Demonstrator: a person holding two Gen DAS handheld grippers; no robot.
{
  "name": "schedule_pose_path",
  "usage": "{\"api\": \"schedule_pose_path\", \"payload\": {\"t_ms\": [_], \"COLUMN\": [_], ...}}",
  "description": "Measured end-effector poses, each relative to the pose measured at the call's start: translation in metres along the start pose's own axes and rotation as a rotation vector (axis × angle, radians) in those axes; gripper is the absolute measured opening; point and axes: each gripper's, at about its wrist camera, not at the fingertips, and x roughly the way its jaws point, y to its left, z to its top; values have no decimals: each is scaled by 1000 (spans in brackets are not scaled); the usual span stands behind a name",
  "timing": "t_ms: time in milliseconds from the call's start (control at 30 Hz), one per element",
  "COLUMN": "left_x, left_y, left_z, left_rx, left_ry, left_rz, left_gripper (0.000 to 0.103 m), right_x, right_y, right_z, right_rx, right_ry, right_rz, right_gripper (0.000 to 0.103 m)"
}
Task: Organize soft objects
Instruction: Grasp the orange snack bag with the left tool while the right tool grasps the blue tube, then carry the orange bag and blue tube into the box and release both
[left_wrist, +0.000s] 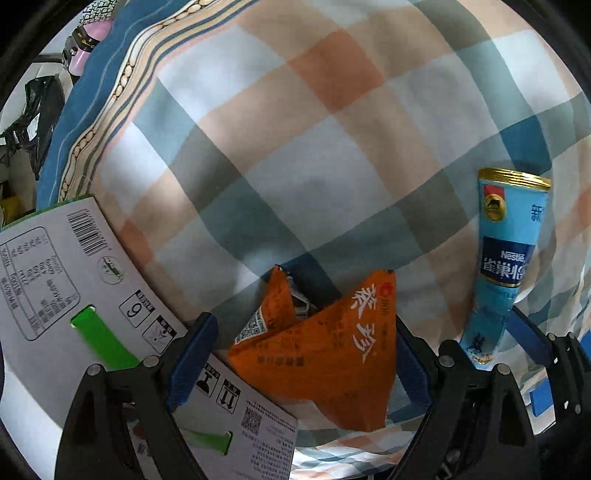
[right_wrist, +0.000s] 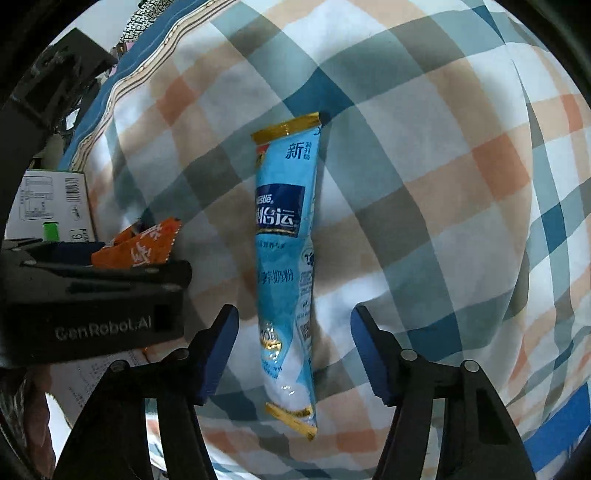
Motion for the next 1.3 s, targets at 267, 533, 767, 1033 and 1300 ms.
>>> {"api": "schedule_pose_path", "payload": {"t_ms": [267, 533, 767, 1033, 1300], "left_x": [1, 2, -28, -100, -177], "left_y": [-3, -16, -3, 12, 57], "left_z": [-9, -19, -16, -74, -177], "left_rx": [-47, -67, -84, -126, -233], "left_ry": [-75, -98, -133, -314, -564], "left_rz": [1, 9, -12, -164, -234], "left_gripper": [66, 63, 62, 62, 62], "right_x": [1, 0, -12, -72, -149], "right_y": [5, 6, 3, 12, 36], "right_z": [4, 3, 1, -23, -63], "right_rx": [-3, -12, -16, -54, -160], "right_ry": [-10, -6, -13, -93, -185], "right_rz": [-63, -81, -75, -21, 53], "right_gripper": [27, 23, 18, 18, 18]}}
